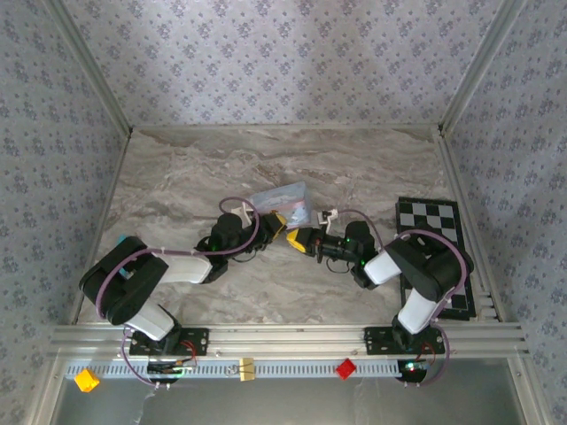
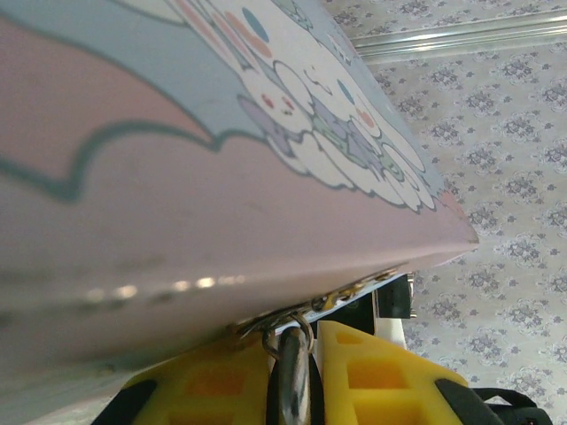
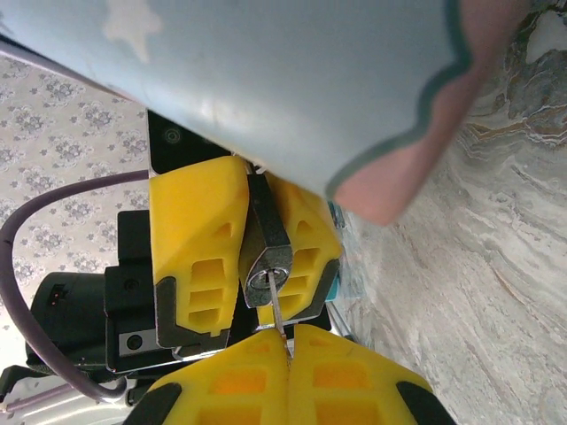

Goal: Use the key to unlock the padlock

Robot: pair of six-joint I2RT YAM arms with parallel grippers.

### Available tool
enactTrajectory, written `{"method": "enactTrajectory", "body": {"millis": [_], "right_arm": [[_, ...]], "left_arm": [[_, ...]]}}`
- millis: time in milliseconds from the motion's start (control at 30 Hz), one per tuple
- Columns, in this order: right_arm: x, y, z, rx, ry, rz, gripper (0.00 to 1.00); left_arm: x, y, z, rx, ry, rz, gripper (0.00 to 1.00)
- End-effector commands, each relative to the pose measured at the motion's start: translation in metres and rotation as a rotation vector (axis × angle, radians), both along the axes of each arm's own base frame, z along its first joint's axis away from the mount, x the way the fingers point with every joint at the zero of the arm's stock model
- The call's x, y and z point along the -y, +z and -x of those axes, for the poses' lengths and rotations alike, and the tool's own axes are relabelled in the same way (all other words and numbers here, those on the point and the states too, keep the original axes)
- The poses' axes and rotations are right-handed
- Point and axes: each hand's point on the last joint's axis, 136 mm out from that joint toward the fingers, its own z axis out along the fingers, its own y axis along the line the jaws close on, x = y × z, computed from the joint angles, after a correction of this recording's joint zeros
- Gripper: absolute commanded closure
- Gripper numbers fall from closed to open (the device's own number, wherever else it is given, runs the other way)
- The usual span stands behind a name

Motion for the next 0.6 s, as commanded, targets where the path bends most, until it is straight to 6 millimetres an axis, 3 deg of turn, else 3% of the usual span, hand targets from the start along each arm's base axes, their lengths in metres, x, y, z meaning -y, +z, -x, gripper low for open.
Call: {"method": "enactTrajectory", "body": {"millis": [0, 133, 367, 567], "right_arm": [[0.016, 0.009, -0.041, 0.031, -0.17, -0.016, 1.0], [0.015, 0.014, -0.043, 0.023, -0.159, -0.035, 1.0], [0.022, 0.002, -0.043, -0.007, -0.174, -0.016, 1.0], [0.015, 0.007, -0.042, 0.005, -0.163, -0.024, 1.0]], "left_arm": [[0.046, 0.044, 0.053, 0.09, -0.311, 0.12, 1.0], [0.047, 0.046, 0.053, 0.098, -0.316, 0.125, 1.0], [0.044, 0.049, 0.052, 0.106, -0.303, 0.131, 1.0], [0.048, 0.053, 0.052, 0.116, -0.316, 0.129, 1.0]]}}
